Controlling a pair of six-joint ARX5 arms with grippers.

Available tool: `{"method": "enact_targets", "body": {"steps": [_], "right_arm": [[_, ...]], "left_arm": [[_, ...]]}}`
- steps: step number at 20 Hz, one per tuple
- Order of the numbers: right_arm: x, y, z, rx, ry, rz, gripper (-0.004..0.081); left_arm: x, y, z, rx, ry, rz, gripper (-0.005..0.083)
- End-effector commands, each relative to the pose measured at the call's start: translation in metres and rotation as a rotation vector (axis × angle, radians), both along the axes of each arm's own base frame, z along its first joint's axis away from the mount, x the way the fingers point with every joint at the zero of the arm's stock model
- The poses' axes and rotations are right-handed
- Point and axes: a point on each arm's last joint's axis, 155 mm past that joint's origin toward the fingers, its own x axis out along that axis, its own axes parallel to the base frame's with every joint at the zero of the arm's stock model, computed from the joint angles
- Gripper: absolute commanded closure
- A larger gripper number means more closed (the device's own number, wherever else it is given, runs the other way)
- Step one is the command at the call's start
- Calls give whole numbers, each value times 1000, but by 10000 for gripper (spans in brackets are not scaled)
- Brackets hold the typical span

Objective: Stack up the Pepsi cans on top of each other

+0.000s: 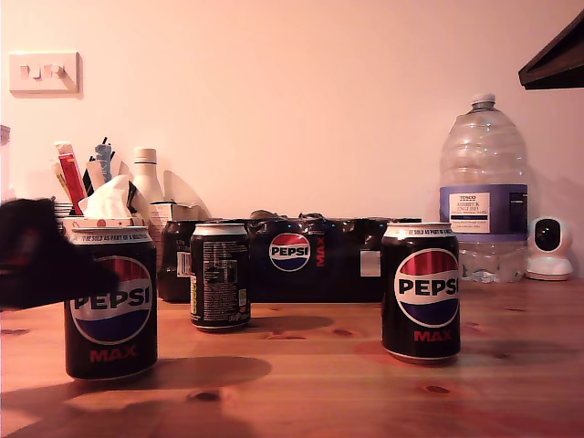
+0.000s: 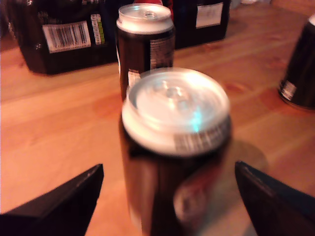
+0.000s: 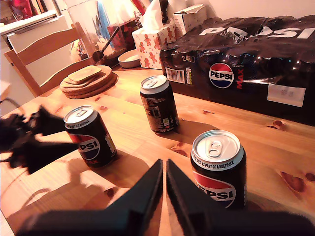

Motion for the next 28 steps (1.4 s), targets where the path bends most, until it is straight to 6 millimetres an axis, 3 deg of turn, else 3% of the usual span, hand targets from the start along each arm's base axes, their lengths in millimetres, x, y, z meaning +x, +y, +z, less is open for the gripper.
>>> {"method": "enact_targets", "body": {"steps": [1,4,8,10,12,14,16,21,24,28], "right_arm": [[0,2,-11,-14,17,9,782],[9,-4,-25,-107,6,-15,782],[44,-26,-53,-253,29,-157,782],[64,-26,-62,-266,31,-169,782],[80,-25,-76,-261,54,-169,782],[94,-37,-93,-263,94,-203,782],[107,-49,-100,-230,104,-216,782],[130,-56,-106,-158,45,-145,782],[131,-43,-124,-131,56,-49,782],[133,-24,-132,-91,30,78,782]], "left_arm": [[8,-7,2,0,-13,-18,-2],[16,-14,-13,24,17,-42,-2],[18,-17,-23,31,42,-52,11],[18,-19,-21,25,36,-62,114],[17,-20,-21,26,36,-65,278],[15,-23,-20,38,24,-94,452],[14,-25,-19,48,10,-111,531],[12,-29,-15,40,-6,-135,542],[12,-31,-12,31,-17,-147,542],[10,-34,-12,25,-16,-164,542]]}}
